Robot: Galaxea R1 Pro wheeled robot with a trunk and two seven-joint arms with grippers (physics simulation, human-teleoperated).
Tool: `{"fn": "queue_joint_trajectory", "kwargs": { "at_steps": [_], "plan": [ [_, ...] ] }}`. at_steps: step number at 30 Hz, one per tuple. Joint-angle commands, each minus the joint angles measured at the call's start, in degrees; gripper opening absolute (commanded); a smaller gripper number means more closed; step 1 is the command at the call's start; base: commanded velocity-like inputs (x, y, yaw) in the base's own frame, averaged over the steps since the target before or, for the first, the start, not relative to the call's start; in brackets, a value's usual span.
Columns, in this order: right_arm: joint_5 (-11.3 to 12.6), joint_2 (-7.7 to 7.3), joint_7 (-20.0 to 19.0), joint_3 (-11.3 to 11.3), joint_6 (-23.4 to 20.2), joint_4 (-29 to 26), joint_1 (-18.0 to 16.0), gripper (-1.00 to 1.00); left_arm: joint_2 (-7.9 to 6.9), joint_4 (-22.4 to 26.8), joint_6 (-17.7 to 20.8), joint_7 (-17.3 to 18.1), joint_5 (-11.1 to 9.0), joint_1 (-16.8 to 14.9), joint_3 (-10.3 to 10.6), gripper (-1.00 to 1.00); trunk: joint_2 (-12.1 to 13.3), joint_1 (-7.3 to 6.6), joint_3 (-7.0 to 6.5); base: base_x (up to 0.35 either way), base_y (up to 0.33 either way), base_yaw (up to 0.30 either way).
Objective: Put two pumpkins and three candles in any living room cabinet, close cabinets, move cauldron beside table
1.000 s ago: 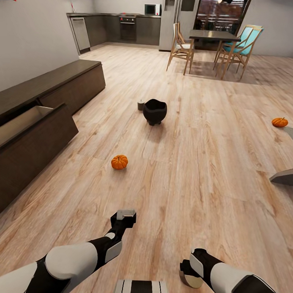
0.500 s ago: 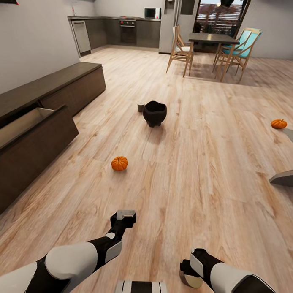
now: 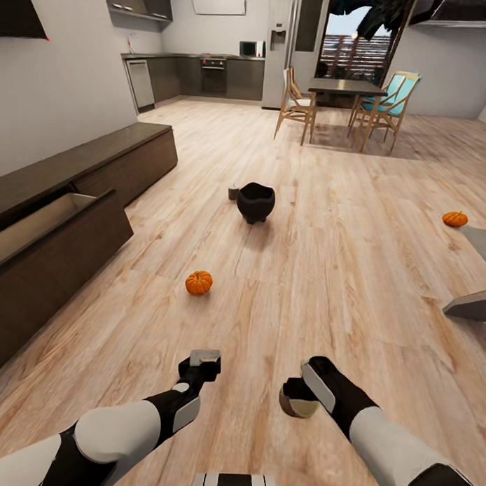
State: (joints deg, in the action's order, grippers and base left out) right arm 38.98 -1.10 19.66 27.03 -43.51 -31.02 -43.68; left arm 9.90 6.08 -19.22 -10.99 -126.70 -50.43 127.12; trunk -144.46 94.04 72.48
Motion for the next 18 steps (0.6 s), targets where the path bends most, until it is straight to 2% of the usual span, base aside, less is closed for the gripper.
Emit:
{"fn": "queue_joint_trajectory", "kwargs": {
  "at_steps": [1, 2, 4, 5, 7, 10, 13, 18],
  "plan": [
    [1.63, -0.81, 3.82, -2.8, -4.46, -5.67, 0.0, -1.0, 0.0, 0.11, 0.64, -0.47, -0.21, -0.06, 0.45, 1.0, 0.0, -0.02, -0.17, 0.0, 0.0, 0.0],
    [2.06, -1.42, 8.09, -8.52, -9.69, -12.09, 0.0, -1.0, 0.02, -0.09, 2.04, -0.29, -0.21, -0.08, 0.44, 1.0, 0.02, -0.05, -0.39, 0.0, 0.0, 0.0],
    [2.17, -1.96, 12.04, -15.22, -13.33, -16.95, 0.02, -1.0, 0.06, -0.27, 3.51, 0.5, -0.22, -0.08, 0.42, 1.0, 0.04, -0.1, -0.84, 0.0, 0.0, 0.0],
    [2.12, -2.1, 12.73, -16.48, -13.55, -17.78, 0.04, -1.0, 0.08, -0.31, 3.82, 0.73, -0.22, -0.09, 0.4, 1.0, 0.06, -0.12, -1.06, 0.0, 0.0, 0.0],
    [2.09, -2.3, 13.26, -17.6, -12.66, -18.49, 0.06, -1.0, 0.1, -0.32, 4.08, 0.93, -0.23, -0.1, 0.38, 1.0, 0.08, -0.18, -1.5, 0.0, 0.0, 0.0],
    [2.09, -2.36, 13.27, -18.38, -8.94, -19.09, 0.08, -1.0, 0.1, -0.27, 4.3, 1.1, -0.28, -0.07, 0.33, 1.0, 0.12, -0.25, -2.17, 0.0, 0.0, 0.0],
    [2.13, -2.32, 13.03, -17.57, -7.68, -18.78, 0.08, -1.0, 0.1, -0.22, 4.26, 1.07, -0.3, -0.08, 0.26, 1.0, 0.16, -0.33, -2.83, 0.0, 0.0, 0.0],
    [2.08, -2.27, 12.78, -15.81, -4.07, -14.45, 0.08, -1.0, -0.03, -0.19, 4.05, 1.08, -0.3, -0.07, 0.1, 1.0, 0.23, -0.46, -3.94, 0.0, 0.0, 0.0]
  ]
}}
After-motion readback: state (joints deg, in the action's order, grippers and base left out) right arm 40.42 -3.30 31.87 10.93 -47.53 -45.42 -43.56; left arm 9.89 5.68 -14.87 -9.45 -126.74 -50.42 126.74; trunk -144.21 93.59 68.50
